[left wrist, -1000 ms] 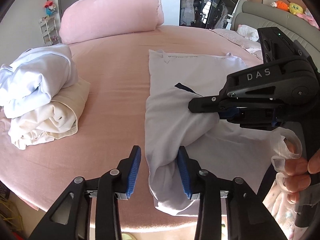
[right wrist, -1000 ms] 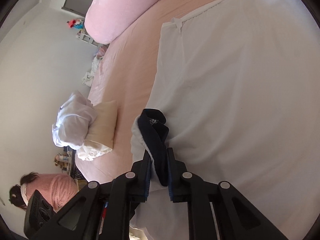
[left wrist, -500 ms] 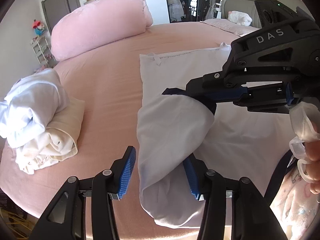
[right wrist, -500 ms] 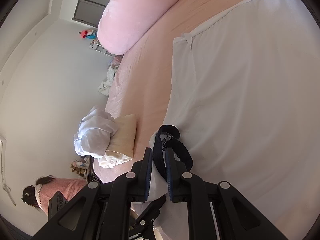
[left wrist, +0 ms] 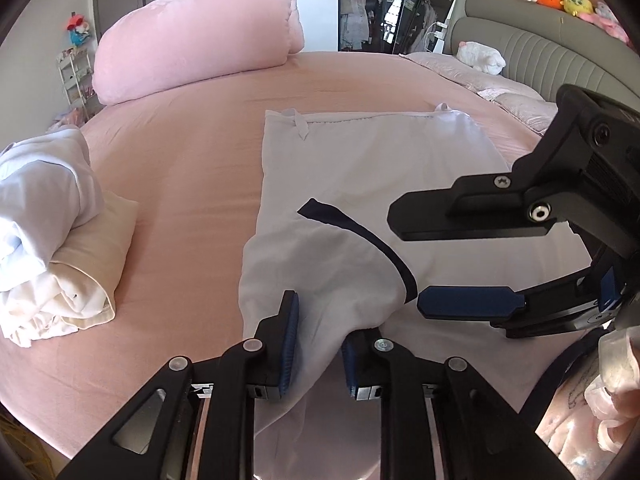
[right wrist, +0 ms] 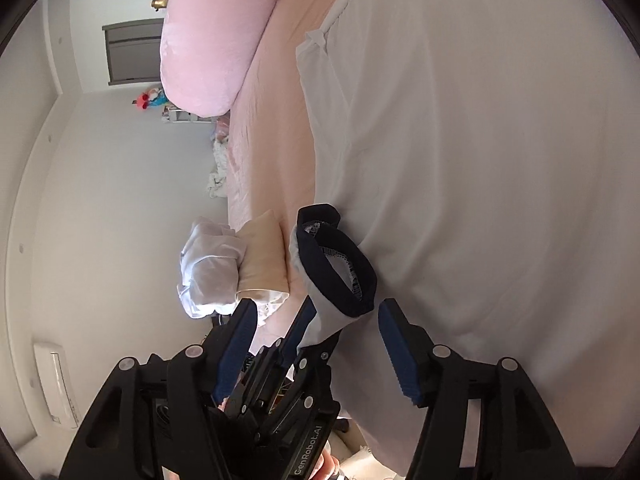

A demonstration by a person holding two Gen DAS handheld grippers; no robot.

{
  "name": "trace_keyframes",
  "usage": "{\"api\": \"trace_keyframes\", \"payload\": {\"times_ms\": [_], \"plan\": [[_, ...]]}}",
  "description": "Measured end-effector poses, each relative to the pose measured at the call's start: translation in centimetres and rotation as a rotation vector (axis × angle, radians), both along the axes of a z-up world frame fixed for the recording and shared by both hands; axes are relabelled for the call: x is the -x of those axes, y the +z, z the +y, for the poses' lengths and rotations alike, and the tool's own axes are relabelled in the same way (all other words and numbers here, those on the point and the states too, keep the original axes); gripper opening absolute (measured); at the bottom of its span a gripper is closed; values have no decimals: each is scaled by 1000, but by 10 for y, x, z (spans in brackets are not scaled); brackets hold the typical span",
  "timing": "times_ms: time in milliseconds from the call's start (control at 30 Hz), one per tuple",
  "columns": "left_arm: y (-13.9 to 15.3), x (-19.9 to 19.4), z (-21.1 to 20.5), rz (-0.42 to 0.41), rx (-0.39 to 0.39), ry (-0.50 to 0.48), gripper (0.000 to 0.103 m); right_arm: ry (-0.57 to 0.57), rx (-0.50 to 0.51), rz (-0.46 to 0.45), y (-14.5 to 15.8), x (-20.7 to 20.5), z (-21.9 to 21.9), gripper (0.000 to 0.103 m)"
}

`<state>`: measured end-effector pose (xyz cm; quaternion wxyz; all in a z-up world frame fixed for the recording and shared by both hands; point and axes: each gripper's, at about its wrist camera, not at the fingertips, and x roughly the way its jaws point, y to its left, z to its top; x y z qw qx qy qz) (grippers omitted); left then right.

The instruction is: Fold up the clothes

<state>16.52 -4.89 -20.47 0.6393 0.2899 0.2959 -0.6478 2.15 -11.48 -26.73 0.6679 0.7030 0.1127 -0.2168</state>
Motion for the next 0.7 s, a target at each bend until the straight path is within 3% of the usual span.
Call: {"api": "trace_keyframes", "payload": {"times_ms": [300,433,600,700], "plan": [[4,-6,-5,102,20,7,17,16,15,26,2,-17,2,63],[0,-9,-6,147,18,10,17,38,-40,-24,-7,-34,-1,63],[-5,-30,-2,273,1,61,14,-30,-106,-85,-23,-50,-4,63],[-5,-39,4,301,0,52,14,-49,-107,-84,-26,-53,-9,63]]}}
